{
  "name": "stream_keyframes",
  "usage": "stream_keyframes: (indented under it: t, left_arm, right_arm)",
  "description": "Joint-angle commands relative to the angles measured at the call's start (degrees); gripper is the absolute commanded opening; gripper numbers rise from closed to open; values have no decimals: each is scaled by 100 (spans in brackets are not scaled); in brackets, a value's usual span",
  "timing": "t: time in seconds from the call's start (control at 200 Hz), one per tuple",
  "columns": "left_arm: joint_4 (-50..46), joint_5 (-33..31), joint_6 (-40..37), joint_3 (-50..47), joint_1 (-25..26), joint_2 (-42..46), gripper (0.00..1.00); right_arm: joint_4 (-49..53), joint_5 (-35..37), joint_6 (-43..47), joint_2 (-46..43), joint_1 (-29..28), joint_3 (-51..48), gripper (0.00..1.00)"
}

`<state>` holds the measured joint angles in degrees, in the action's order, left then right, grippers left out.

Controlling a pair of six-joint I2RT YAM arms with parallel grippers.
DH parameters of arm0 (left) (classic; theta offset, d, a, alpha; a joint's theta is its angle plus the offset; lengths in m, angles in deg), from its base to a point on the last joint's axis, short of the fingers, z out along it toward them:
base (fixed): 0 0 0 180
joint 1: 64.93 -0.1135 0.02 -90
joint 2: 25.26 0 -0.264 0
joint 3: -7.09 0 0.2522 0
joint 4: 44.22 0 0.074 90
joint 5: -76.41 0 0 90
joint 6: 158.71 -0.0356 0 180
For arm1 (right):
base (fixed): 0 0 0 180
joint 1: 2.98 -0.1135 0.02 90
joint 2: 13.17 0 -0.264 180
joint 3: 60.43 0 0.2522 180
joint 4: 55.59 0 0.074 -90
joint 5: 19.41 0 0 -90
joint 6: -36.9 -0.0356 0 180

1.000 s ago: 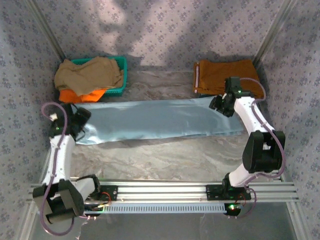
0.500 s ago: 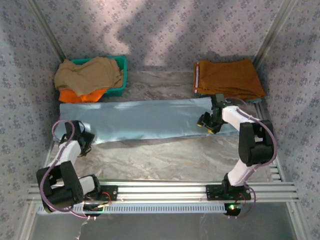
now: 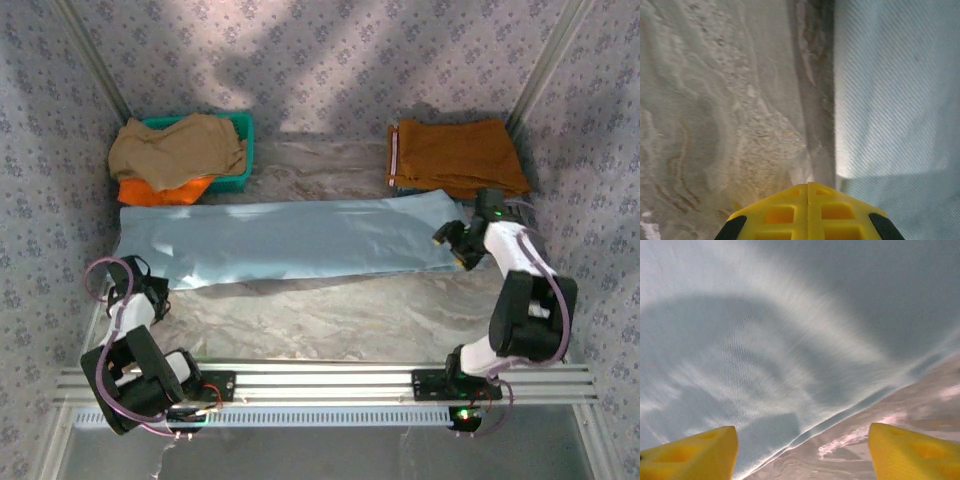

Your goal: Fold and stack the trousers

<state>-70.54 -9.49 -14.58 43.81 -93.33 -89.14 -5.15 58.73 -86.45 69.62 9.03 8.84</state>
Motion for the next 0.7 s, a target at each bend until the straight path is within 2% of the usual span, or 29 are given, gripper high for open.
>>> stream_keyframes:
  t: [0.0,0.055,0.15,0.185,0.255,0.345,0.455,0.565,0.63,0.695]
  left_arm:
    - [130,276,54,122,119,-48,9]
    - [96,267,70,154,227,-54,36]
    - [179,267,81,161,383,-54,70]
    - [219,275,65,176,403,-77,77]
    - [322,289,29,222,414,-213,80]
    - [610,341,43,235,419,-501,79]
    - [1023,399,54,282,416,-993,71]
    - [1328,478,1,362,415,-1533,50]
    - [1553,572,18,345,415,-1742,32]
    - [1702,615,4,340,415,-1825,20]
  right_arm:
    - [414,254,33,-271,459,-236,77]
    - [312,132,-30,-226,664,-302,78]
    - [22,-180,-102,80,809,-369,79]
    - [-46,-253,-141,261,812,-327,78]
    - [-201,-186,-225,593,816,-296,77]
    - [-460,-130,-443,1022,816,-158,73]
    - [-590,215,-504,1318,773,-12,67]
    - [-578,238,-429,1627,725,212,49]
    - [-566,291,-385,1688,709,301,31]
    - [-552,376,-362,1656,698,354,22]
